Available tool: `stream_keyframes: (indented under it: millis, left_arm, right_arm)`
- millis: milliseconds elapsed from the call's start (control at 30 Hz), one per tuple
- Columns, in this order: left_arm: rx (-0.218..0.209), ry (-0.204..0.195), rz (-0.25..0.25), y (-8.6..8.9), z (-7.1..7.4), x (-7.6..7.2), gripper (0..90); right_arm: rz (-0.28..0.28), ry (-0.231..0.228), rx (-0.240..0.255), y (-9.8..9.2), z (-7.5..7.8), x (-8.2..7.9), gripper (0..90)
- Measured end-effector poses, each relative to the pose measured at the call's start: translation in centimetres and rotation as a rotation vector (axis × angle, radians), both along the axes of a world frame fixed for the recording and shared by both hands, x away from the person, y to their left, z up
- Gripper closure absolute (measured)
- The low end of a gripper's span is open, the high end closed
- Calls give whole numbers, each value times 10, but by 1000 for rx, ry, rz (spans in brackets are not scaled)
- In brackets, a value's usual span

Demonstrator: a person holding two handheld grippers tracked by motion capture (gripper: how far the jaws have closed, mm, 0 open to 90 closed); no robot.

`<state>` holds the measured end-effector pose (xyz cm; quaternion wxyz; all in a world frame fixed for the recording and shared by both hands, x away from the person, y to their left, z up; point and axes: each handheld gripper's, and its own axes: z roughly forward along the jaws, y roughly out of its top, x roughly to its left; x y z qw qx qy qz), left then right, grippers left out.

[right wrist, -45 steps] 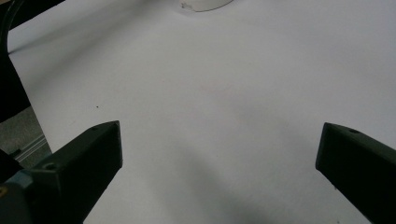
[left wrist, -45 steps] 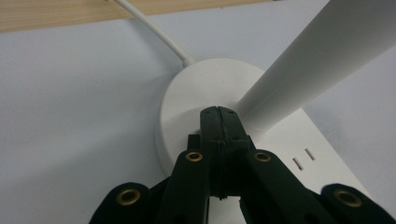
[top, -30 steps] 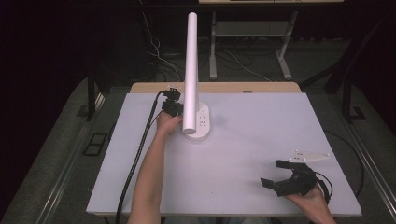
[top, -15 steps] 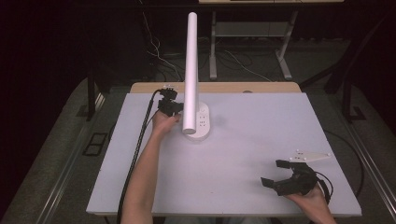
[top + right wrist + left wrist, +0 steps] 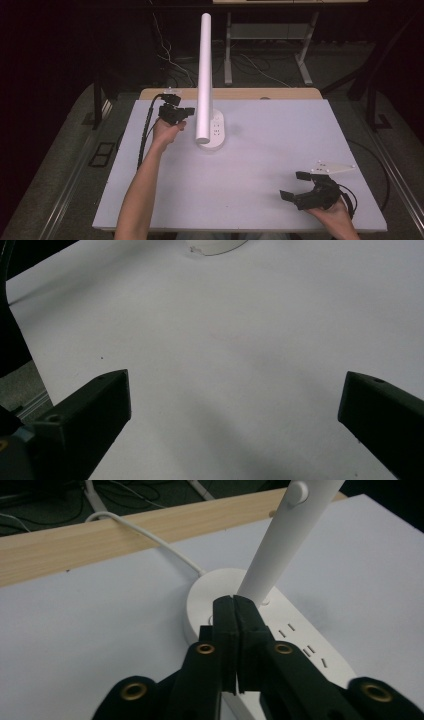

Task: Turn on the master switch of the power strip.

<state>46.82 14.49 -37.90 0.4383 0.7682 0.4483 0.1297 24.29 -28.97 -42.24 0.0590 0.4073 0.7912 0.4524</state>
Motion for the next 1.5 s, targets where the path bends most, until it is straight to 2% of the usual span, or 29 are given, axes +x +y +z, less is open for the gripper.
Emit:
stream_keyframes:
  millis: [167, 233, 267, 300, 367, 400, 433, 467, 500, 533, 600, 633, 667, 700, 733, 800, 867, 933, 1100, 1300, 1333, 1500]
  left_arm:
    - [-43, -17, 3, 10, 10, -11, 825]
    - [-56, -25, -4, 14, 13, -15, 774]
    - [-68, -24, -7, 16, 14, -17, 717]
    - [-77, -23, -7, 17, 16, -20, 717]
    - [-88, -20, -16, 20, 18, -24, 647]
    - [-88, -19, -19, 21, 20, -27, 575]
    - [-91, -16, -22, 22, 21, -29, 575]
    - [-94, -18, -19, 23, 22, -31, 463]
    - [-99, -13, -17, 24, 23, -33, 463]
    - [-121, -13, -32, 28, 25, -37, 354]
    - [-130, -13, -32, 29, 25, -40, 273]
    - [-141, -13, -36, 30, 26, -42, 273]
    - [-147, -13, -46, 32, 26, -44, 207]
    - [-152, -18, -58, 33, 26, -47, 207]
    - [-167, -17, -64, 34, 27, -50, 156]
    - [-191, -14, -69, 34, 27, -54, 123]
    - [-183, -12, -75, 34, 27, -59, 97]
    - [-165, -1, -87, 34, 27, -62, 0]
    - [-180, 5, -82, 35, 26, -77, 0]
    - [-152, -15, -118, 35, 23, -95, 0]
    - [-150, -23, -128, 34, 22, -101, 0]
    - [-147, -31, -146, 33, 18, -112, 0]
  right_arm:
    - [1, -5, 1, 0, 0, 0, 1]
    - [1, -6, 1, 0, 0, 0, 1]
    - [-1, 0, 2, 0, 0, 0, 1]
    - [-1, 0, 2, 0, 0, 0, 1]
    - [-1, 2, 4, 0, 0, -1, 1]
    - [-1, 2, 6, 0, 0, -1, 1]
    - [-1, 2, 6, 0, 0, -1, 1]
    - [-1, 0, 6, 1, 0, -1, 1]
    - [-1, 0, 6, 1, 0, -1, 1]
    - [-1, 0, 8, 1, 0, -1, 1]
    - [-2, -1, 8, 1, 1, -1, 1]
    - [-2, -1, 8, 1, 1, -1, 1]
    - [-1, -1, 9, 1, 1, -1, 1]
    - [-1, -1, 9, 1, 1, -1, 1]
    - [3, -9, 7, 1, 0, 0, 1]
    - [4, -6, 5, 2, 0, -1, 1]
    - [5, -7, 5, 2, 0, -1, 1]
    - [4, -2, 5, 2, 1, -1, 1]
    - [3, -1, 7, 2, 1, -1, 1]
    - [5, -5, 5, 3, 1, -1, 1]
    - [5, -10, 2, 3, 1, -1, 1]
    - [4, -8, 4, 3, 1, -1, 1]
